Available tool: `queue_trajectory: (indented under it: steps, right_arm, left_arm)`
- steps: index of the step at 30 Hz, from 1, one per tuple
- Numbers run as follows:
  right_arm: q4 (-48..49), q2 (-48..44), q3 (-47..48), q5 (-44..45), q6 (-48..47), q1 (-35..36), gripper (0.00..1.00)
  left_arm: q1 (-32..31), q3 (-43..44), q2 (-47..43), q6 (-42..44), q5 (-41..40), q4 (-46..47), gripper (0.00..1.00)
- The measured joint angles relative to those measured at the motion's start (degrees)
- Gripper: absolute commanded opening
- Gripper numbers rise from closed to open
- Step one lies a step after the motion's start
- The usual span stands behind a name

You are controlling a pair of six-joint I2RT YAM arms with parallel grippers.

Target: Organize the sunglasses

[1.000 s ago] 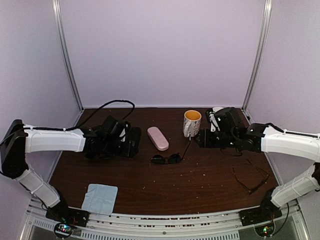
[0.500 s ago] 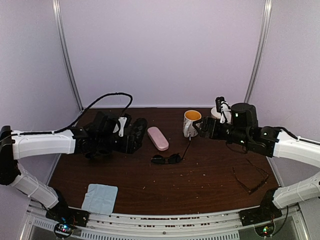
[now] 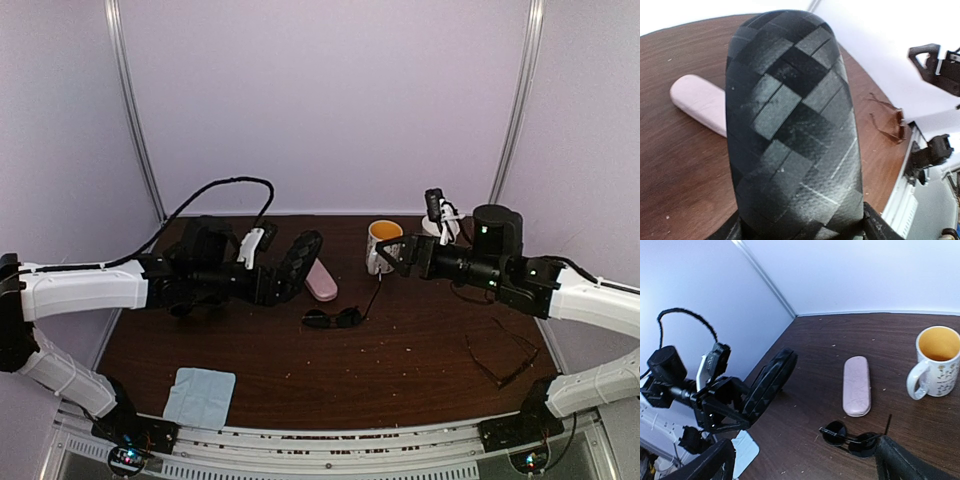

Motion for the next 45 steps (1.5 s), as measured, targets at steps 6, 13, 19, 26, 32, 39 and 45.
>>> queue_trajectory:
  steps: [6,13,19,26,32,39,45]
  right_arm:
    - [6.25,-0.76,-3.50,-12.74,-1.33,0.02,1.00]
    - [16.31,-0.79,-6.21,-24.94,1.22,0.15,1.00]
    - [21.42,0.26,-6.34,-28.50,2.43,1.01,1.00]
    - [23.32,5.14,-3.89,-29.09,3.82,2.84,1.00]
    - [24.94,9.79,0.39,-28.09,5.14,4.48,1.00]
    - [26.93,12.87,3.26,-27.96,6.23,5.18,0.84]
    - [29.59,15.58,4.92,-28.70,8.37,5.29,0.65]
  left_arm:
    - [-0.11,0.76,-0.02,-0.07,6.82,3.41,0.00]
    - [-0.11,1.81,-0.09,-0.87,12.52,6.19,0.00]
    - [-0.22,3.48,-0.09,-1.60,16.76,7.65,0.00]
    - [-0.50,3.52,-0.09,-3.30,21.53,11.56,0.00]
    - [-1.75,3.61,-0.09,-4.11,25.05,13.92,0.00]
    - [-2.80,4.00,-0.09,-4.42,27.30,16.26,0.00]
    - [-2.84,4.39,-0.20,-4.66,28.72,18.05,0.00]
